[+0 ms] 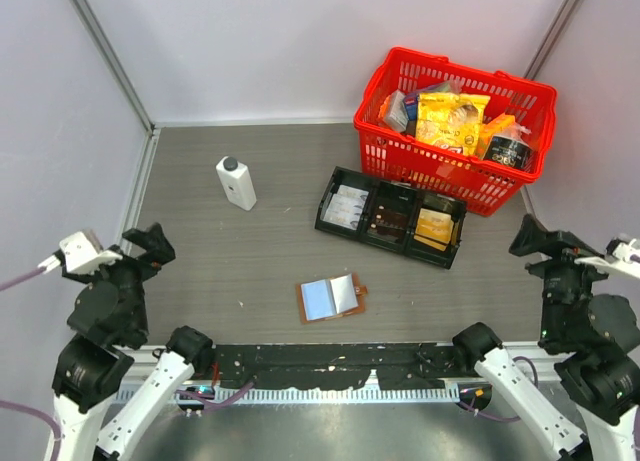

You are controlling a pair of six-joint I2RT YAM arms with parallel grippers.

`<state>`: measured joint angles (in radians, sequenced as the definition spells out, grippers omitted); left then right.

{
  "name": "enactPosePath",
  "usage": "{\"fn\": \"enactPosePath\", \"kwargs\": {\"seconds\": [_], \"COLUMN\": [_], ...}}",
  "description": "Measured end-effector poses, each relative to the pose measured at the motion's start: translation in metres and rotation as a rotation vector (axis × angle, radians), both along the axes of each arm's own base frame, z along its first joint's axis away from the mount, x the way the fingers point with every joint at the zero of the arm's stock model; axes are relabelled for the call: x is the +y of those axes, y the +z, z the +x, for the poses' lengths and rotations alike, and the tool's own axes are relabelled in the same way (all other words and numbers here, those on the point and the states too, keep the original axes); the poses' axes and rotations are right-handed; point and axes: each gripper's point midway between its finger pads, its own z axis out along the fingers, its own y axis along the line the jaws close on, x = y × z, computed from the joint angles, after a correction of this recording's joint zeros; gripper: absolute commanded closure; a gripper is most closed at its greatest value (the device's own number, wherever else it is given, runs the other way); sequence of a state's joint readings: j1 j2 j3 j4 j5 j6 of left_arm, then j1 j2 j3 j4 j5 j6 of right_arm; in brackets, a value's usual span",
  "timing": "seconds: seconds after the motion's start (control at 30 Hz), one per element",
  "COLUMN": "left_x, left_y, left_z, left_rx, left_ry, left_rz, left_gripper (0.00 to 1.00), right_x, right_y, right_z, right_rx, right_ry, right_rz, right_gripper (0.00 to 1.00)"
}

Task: Take the credit cards out of the card holder
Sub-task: Reset both arms

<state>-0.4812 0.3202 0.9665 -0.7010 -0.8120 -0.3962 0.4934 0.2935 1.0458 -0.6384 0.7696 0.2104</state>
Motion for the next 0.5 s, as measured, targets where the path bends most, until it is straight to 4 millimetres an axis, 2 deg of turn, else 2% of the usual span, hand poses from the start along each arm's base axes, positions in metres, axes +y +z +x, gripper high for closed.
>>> {"fn": "enactPosePath", "kwargs": {"seconds": [0.2,0.37,0.5], "left_x": [0.011,0.014,0.016], "left_y": [-0.024,-0.038,-0.044], "left_z": [-0.02,-0.029,-0.033], "left_rx": [-0.03,-0.015,-0.001], "left_ry": [0.013,0.014,0.015], "left_rz": [-0.043,-0.062,-0.075], "left_gripper": [0.0,0.0,0.0], "right_x": [-0.022,-0.033,-0.036], "right_y": [-0.024,-0.026,-0.028], "right_z": [-0.023,-0.038,-0.043], "right_rx": [-0.021,-0.066,-0.089], "right_ry": [-0.057,-0.073,-0.077], "right_rz": [-0.026,-0.021,-0.018], "right_gripper": [0.2,0.2,0.2]}}
